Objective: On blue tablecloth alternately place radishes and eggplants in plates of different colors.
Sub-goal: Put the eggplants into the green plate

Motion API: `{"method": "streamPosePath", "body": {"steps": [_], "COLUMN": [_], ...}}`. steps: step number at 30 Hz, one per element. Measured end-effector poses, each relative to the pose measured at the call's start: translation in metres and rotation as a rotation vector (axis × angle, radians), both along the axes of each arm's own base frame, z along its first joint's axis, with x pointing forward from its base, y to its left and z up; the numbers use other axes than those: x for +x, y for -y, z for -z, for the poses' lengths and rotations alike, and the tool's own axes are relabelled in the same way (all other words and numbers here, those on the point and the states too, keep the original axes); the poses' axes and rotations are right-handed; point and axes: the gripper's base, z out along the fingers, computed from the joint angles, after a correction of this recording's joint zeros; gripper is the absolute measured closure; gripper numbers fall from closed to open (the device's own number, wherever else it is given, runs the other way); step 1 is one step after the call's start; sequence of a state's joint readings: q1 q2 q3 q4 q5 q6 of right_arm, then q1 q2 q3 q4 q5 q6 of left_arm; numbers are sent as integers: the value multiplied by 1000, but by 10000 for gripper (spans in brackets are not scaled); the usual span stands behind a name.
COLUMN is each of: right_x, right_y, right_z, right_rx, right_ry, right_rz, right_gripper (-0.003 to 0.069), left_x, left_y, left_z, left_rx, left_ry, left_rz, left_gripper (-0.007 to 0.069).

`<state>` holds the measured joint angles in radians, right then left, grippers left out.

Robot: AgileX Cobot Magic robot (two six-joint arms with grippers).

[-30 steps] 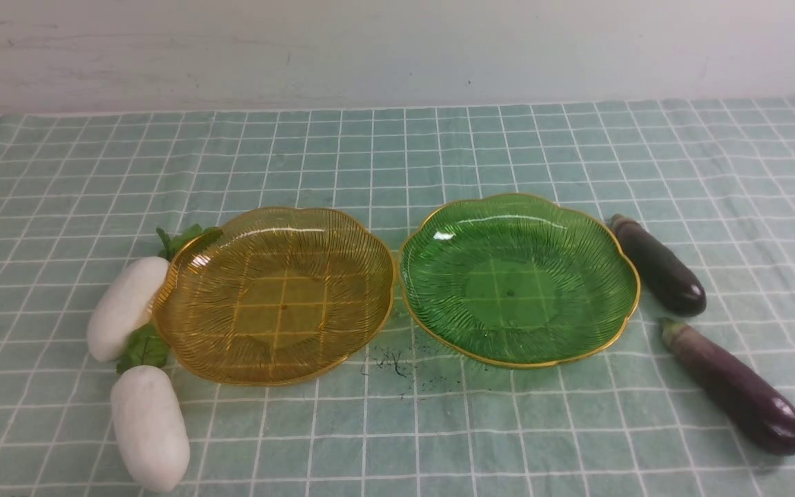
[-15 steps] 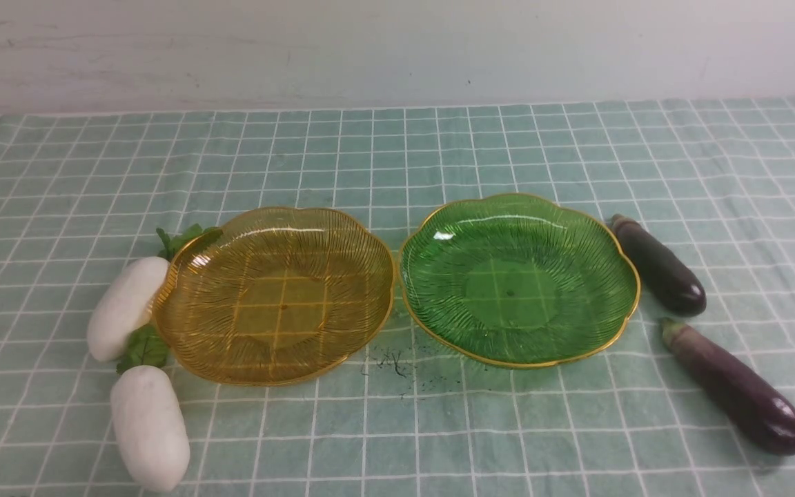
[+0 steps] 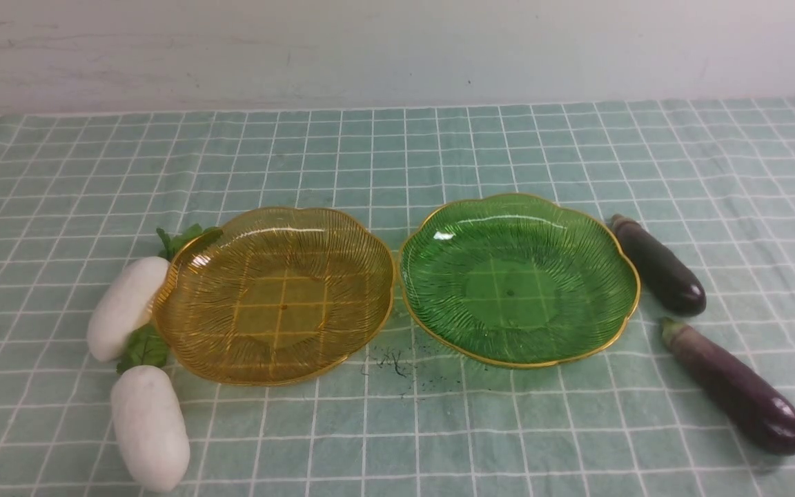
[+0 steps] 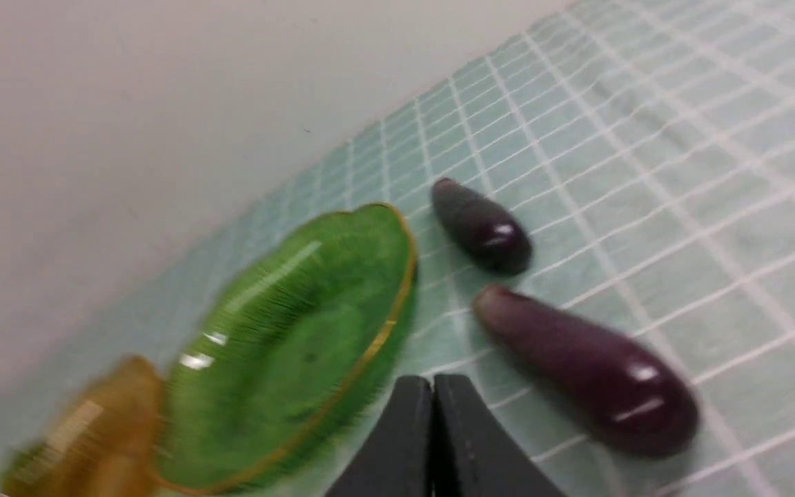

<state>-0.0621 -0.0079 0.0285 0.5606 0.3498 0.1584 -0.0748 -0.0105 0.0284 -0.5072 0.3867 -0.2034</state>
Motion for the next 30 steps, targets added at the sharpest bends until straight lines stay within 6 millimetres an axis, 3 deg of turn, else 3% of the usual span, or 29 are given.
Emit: {"method": "streamPosePath", "body": {"steps": [1, 2, 4, 9, 11, 16, 19, 22, 24, 25, 27, 30], "right_x": [0, 0, 0, 0, -2, -12, -8, 10, 31, 31, 59, 85], "right_y": [-1, -2, -2, -4, -6, -8, -9, -9, -8, -7, -4, -1], "right_z": [-1, -3, -5, -7, -17, -69, -98, -100, -93, -93, -82, -79], "right_rx": [64, 159, 231, 226, 169, -59, -228, -316, -373, -386, -420, -453], "right_ry": [6, 19, 32, 23, 40, 181, 140, -34, -246, -251, -488, -630], "right_rz": [1, 2, 8, -19, -49, -83, -112, -169, -235, -237, -306, -350], "right_gripper": [667, 667, 667, 667, 667, 667, 667, 667, 667, 667, 667, 665], "left_x": [0, -1, -1, 1, 0, -7, -1, 12, 31, 34, 55, 79], "left_y": [2, 6, 7, 6, 7, 10, 11, 15, 18, 19, 20, 20], "left_z": [-1, -4, -8, -15, -23, -57, -84, -93, -93, -93, -94, -98], "left_rx": [-66, -247, -373, -496, -491, -398, -290, -163, -32, -6, 138, 239], "left_ry": [-8, -30, -29, 11, 33, 135, 137, 41, -125, -150, -315, -460], "left_rz": [-1, 1, -3, -31, -11, 58, 81, 124, 180, 192, 255, 305], "left_gripper": [632, 632, 632, 632, 632, 632, 632, 632, 632, 632, 632, 631]}}
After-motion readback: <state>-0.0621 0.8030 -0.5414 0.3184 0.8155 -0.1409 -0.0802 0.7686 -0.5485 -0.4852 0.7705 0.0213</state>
